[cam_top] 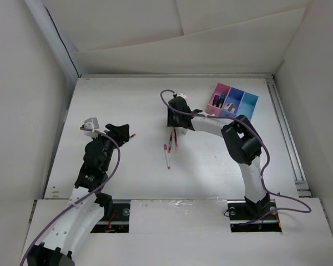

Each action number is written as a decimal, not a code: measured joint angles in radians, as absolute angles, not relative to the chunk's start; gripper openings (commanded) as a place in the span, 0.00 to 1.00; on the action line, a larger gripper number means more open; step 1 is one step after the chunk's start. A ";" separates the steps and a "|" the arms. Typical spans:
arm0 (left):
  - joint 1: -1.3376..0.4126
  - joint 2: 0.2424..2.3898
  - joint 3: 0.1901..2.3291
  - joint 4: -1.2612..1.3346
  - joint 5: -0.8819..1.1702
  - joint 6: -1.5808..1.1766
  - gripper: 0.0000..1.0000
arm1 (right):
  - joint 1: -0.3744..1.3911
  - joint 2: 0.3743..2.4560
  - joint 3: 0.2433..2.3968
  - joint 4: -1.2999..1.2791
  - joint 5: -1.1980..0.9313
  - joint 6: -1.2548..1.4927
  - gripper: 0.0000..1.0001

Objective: Sort the stationery into containers
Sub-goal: Pick up the stationery from the center of the board, then place the stationery in the storage box, then pick up the stationery from the center of the board.

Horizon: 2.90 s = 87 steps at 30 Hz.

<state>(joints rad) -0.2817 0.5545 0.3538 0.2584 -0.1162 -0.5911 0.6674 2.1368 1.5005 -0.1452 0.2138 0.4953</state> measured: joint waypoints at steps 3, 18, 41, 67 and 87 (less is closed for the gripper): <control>-0.282 0.554 0.354 0.258 -0.116 -0.591 0.58 | 0.669 2.154 1.523 -0.145 0.220 0.498 0.47; -0.282 0.554 0.354 0.258 -0.116 -0.591 0.58 | 0.694 2.215 1.629 -0.175 0.268 0.492 0.12; -0.282 0.553 0.353 0.258 -0.113 -0.591 0.58 | 0.106 1.759 1.328 -0.113 0.355 0.485 0.34; -0.282 0.554 0.354 0.259 -0.113 -0.591 0.58 | 0.675 1.787 1.195 -0.079 0.313 0.464 0.69; -0.282 0.552 0.353 0.259 -0.113 -0.591 0.58 | 0.662 1.980 1.256 -0.123 0.399 0.538 0.05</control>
<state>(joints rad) -0.2817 0.5522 0.3534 0.2588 -0.1127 -0.5911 0.6624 1.9797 1.2560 -0.1234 0.3988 0.5377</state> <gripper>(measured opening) 0.575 0.171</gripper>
